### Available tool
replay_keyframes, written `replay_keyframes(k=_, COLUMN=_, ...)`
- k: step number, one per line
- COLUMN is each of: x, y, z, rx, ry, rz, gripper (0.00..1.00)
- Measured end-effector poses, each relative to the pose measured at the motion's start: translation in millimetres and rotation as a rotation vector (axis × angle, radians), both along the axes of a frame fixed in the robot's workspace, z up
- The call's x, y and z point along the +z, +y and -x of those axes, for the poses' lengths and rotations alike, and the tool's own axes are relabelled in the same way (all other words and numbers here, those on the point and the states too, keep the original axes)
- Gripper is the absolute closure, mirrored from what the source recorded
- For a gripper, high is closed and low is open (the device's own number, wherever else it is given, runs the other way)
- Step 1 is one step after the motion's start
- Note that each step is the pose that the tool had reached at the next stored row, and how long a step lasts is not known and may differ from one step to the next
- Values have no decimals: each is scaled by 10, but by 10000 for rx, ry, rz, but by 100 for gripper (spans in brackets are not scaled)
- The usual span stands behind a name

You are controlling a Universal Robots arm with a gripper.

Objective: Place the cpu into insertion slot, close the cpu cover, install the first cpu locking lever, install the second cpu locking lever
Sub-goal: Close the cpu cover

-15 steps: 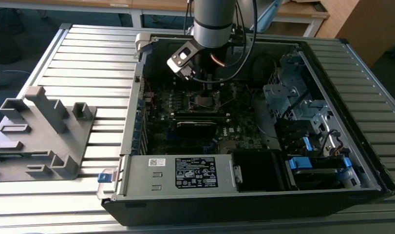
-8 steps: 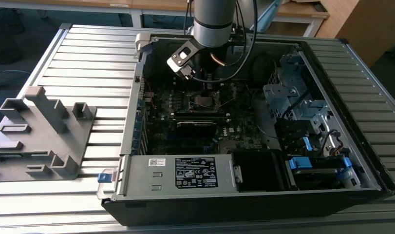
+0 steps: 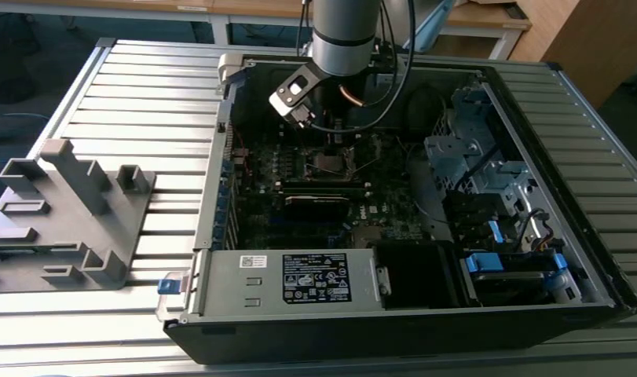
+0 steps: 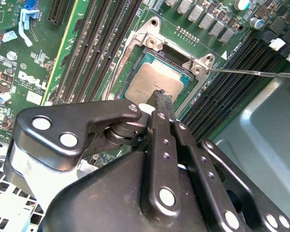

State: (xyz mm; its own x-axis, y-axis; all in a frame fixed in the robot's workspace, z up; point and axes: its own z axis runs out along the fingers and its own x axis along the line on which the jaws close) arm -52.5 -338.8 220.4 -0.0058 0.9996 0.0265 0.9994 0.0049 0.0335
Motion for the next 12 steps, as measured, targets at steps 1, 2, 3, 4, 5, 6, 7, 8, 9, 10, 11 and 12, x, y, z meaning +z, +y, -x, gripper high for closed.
replay_keyframes(k=1, x=0, y=0, z=0, rx=0, ry=-1, rz=-2, gripper=90)
replay_keyframes(k=2, x=2, y=0, z=0, rx=0, ry=-1, rz=-2, gripper=90)
replay_keyframes(k=3, x=4, y=0, z=0, rx=0, ry=0, rz=0, gripper=90)
replay_keyframes(k=4, x=5, y=0, z=0, rx=0, ry=0, rz=0, gripper=90)
replay_keyframes(k=5, x=9, y=0, z=0, rx=0, ry=0, rz=0, gripper=90)
replay_keyframes(k=6, x=13, y=0, z=0, rx=0, ry=0, rz=-1, gripper=90)
replay_keyframes(k=7, x=13, y=0, z=0, rx=0, ry=0, rz=-1, gripper=90)
replay_keyframes(k=8, x=13, y=0, z=0, rx=0, ry=-1, rz=-1, gripper=90)
replay_keyframes(k=9, x=15, y=0, z=0, rx=0, ry=0, rz=1, gripper=90)
replay_keyframes(k=10, x=17, y=0, z=0, rx=0, ry=1, rz=2, gripper=90)
replay_keyframes(k=11, x=22, y=-1, z=0, rx=0, ry=2, rz=5, gripper=90)
replay_keyframes(k=12, x=26, y=0, z=0, rx=0, ry=1, rz=2, gripper=90)
